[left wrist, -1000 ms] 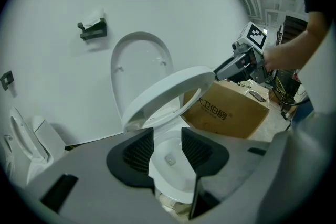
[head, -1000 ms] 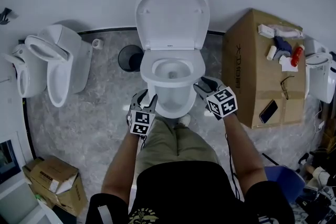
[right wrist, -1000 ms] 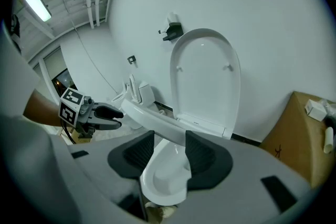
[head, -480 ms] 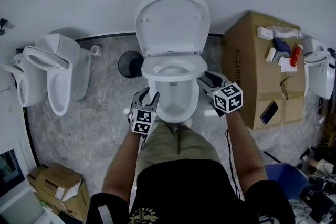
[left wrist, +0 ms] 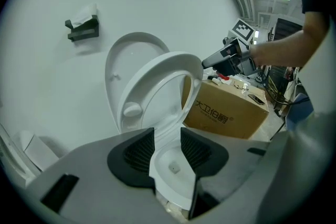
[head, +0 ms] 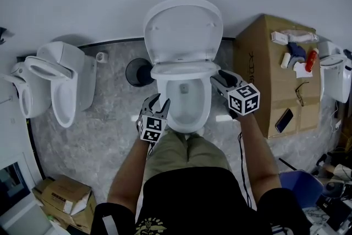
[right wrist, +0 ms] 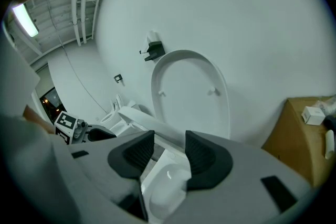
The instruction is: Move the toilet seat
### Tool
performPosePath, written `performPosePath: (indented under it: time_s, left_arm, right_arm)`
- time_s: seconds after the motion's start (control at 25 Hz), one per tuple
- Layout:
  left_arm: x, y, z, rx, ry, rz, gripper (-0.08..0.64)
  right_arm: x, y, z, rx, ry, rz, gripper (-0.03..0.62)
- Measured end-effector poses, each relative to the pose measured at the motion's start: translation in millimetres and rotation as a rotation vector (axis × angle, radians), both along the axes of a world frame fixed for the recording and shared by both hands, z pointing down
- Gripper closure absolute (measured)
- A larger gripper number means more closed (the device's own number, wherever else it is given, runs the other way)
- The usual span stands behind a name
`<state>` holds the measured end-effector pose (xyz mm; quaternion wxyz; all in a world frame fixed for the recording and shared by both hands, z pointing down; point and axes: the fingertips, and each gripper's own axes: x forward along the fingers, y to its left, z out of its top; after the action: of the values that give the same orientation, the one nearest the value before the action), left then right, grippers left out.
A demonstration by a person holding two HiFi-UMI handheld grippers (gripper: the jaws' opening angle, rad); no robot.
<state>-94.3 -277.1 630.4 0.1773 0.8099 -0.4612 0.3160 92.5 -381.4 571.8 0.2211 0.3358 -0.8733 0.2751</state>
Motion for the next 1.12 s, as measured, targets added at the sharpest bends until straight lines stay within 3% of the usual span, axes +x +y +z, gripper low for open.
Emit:
performPosePath:
  time_s: [0.6,1.12]
  left_arm:
    - [1,-45,-2,-0.012,0.006,0.079,0.396]
    - [-6,-64,-8,-0.003,0.034,0.094,0.402]
  right_arm:
    - [-9,-59,-12,0.011,-0.014,0.056,0.39]
    - [-17,-113,-14,0.048,-0.005,0.112,0.396]
